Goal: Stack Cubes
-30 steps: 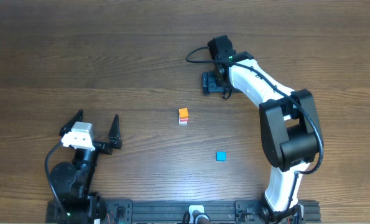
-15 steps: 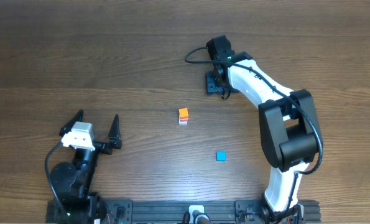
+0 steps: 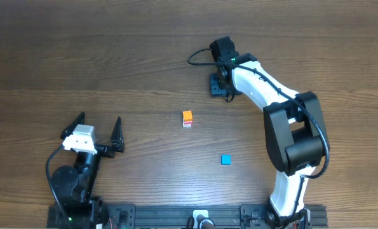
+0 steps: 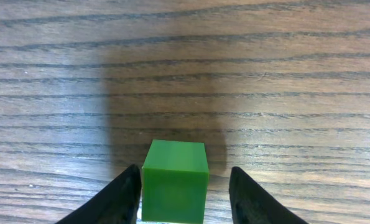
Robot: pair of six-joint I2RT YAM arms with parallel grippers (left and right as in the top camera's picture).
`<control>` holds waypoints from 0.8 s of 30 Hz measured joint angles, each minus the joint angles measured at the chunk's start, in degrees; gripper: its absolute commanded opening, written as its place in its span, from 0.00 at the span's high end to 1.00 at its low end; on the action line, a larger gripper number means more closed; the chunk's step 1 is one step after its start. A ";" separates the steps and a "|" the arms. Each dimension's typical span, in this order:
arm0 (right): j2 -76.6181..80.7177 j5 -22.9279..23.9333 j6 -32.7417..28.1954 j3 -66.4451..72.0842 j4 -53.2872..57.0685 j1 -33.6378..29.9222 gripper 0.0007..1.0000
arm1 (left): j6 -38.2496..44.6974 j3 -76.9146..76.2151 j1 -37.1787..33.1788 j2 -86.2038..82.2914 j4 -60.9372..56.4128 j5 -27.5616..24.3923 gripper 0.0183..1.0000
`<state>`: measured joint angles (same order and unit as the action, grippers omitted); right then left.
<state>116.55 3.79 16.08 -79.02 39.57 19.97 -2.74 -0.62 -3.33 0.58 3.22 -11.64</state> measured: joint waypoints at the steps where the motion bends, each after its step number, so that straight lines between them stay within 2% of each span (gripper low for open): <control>1: 0.00 0.02 -0.02 0.00 0.00 0.00 0.58 | 0.00 0.00 0.00 0.00 0.00 0.00 0.00; 4: 0.00 0.04 -0.09 0.00 0.00 0.02 0.65 | 0.00 0.00 0.00 0.00 0.00 0.00 0.00; 9: 0.00 -0.02 -0.07 0.00 0.00 0.02 0.67 | 0.00 0.00 0.00 0.00 0.00 0.00 0.00; 24: 0.00 -0.55 -0.02 -0.31 0.96 0.13 0.86 | 0.00 0.00 0.00 0.00 0.00 0.00 0.00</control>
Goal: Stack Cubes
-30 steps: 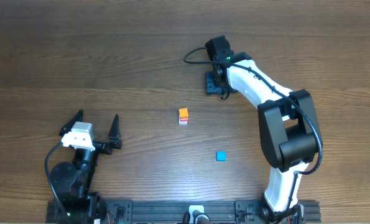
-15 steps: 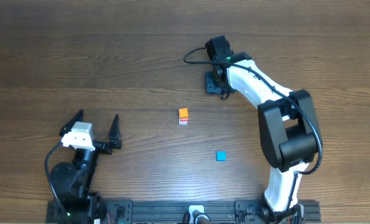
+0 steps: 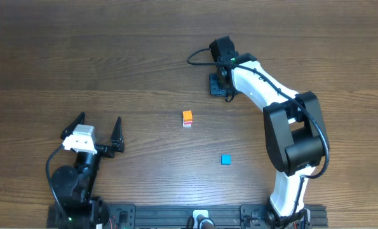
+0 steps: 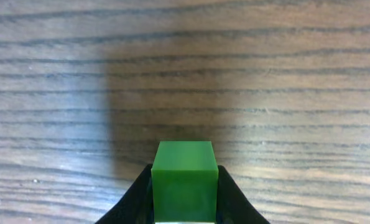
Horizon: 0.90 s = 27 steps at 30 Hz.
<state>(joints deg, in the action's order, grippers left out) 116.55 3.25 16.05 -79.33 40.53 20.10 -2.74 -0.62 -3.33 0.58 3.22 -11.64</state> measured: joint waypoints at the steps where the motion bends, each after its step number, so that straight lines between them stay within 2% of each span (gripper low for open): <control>1: 0.00 -0.07 0.07 -0.07 0.52 0.00 0.87 | 0.00 0.00 0.00 0.00 0.00 0.00 0.00; 11: -5.49 0.48 0.76 -4.66 16.20 1.16 0.99 | 0.00 0.00 0.00 0.00 0.00 0.00 0.00; 15: -12.90 1.09 3.43 -7.78 22.49 5.90 0.99 | 0.00 0.00 0.00 0.00 0.00 0.00 0.00; 22: -17.62 1.18 8.63 -8.79 23.74 18.38 0.99 | 0.00 0.00 0.00 0.00 0.00 0.00 0.00; 27: -15.43 1.25 11.19 -8.79 23.10 20.26 0.99 | 0.00 0.00 0.00 0.00 0.00 0.00 0.00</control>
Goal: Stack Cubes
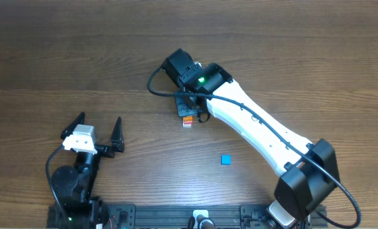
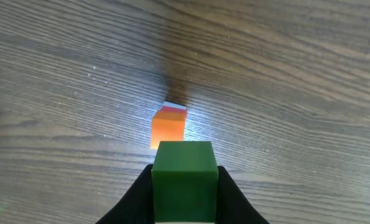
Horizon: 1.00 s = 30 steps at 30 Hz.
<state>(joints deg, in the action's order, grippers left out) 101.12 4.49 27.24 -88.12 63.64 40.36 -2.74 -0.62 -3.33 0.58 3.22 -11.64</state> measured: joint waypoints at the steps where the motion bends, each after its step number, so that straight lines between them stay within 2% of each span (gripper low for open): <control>1: 1.18 0.00 0.85 0.00 0.02 0.11 0.99 | 0.00 0.00 0.00 0.00 0.00 0.00 0.00; 30: 7.02 -0.48 4.07 0.00 0.02 2.60 0.99 | 0.00 0.00 0.00 0.00 0.00 0.00 0.00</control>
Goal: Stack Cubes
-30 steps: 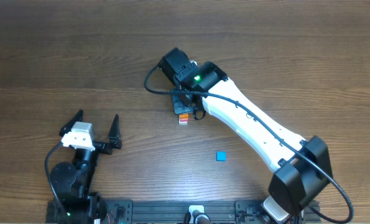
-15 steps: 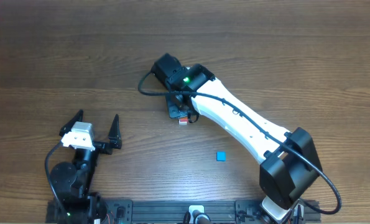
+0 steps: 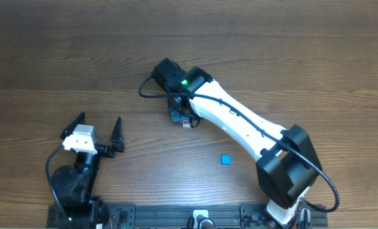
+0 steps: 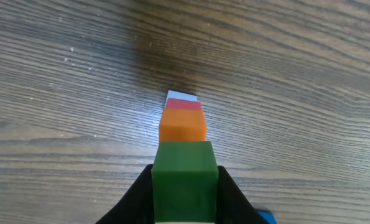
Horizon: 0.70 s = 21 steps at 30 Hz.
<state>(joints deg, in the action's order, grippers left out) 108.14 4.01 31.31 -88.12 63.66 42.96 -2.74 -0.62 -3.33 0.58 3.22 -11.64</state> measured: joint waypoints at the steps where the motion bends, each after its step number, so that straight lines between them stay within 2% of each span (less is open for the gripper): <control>1: 0.26 0.02 0.17 0.00 -0.02 0.00 0.99 | 0.00 0.00 0.00 0.00 0.00 0.00 0.00; 21: 0.37 0.02 0.68 0.00 -1.31 0.00 0.99 | 0.00 0.00 0.00 0.00 0.00 0.00 0.00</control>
<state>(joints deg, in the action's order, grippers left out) 108.51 4.03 31.99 -88.12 62.35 42.96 -2.74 -0.62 -3.33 0.58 3.22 -11.64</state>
